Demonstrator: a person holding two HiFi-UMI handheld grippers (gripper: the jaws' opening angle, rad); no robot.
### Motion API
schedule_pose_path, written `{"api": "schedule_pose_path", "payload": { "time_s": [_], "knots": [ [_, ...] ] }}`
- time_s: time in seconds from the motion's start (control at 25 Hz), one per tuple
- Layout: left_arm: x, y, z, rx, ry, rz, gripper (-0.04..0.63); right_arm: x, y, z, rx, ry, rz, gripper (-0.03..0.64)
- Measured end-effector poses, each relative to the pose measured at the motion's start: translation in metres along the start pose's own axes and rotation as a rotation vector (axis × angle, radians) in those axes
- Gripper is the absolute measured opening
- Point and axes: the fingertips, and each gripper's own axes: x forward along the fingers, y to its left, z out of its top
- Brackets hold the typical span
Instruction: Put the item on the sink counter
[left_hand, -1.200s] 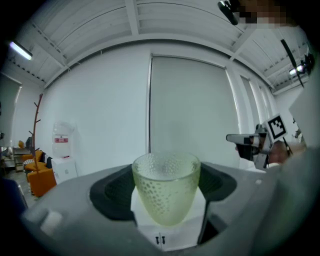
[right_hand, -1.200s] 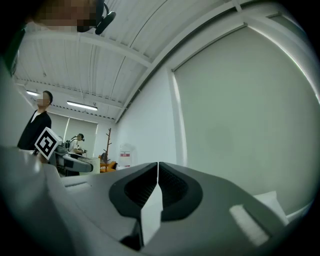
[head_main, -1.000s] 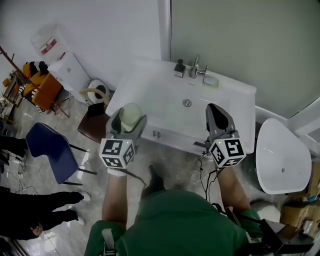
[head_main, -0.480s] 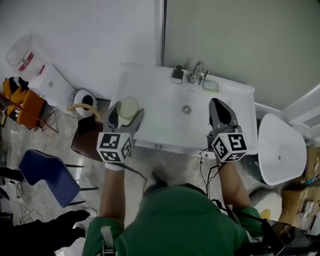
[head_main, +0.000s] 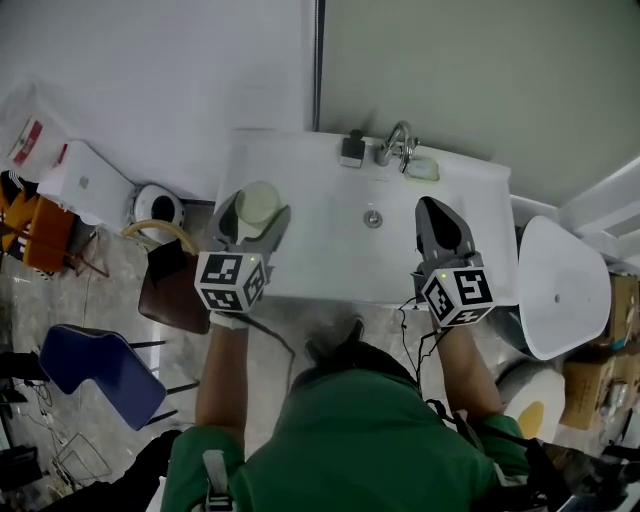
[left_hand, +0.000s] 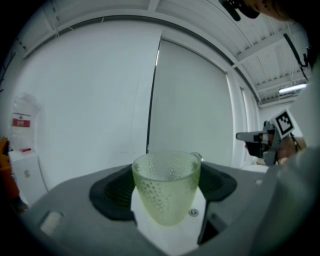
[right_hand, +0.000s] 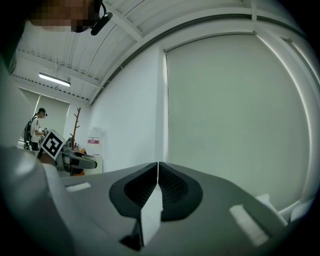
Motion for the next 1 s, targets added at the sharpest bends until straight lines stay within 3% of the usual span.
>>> {"api": "schedule_pose_path", "payload": {
  "time_s": [0.56,1.0],
  "knots": [
    [0.105,-0.011,-0.004,0.042,0.037,-0.010,0.377,0.043,-0.071,-0.011,0.073,-0.014,0.027,0.006],
    [0.203,-0.010,-0.037,0.067,0.072,-0.130,0.377,0.052,-0.118,-0.037,0.108,0.025,-0.071,0.006]
  ]
}}
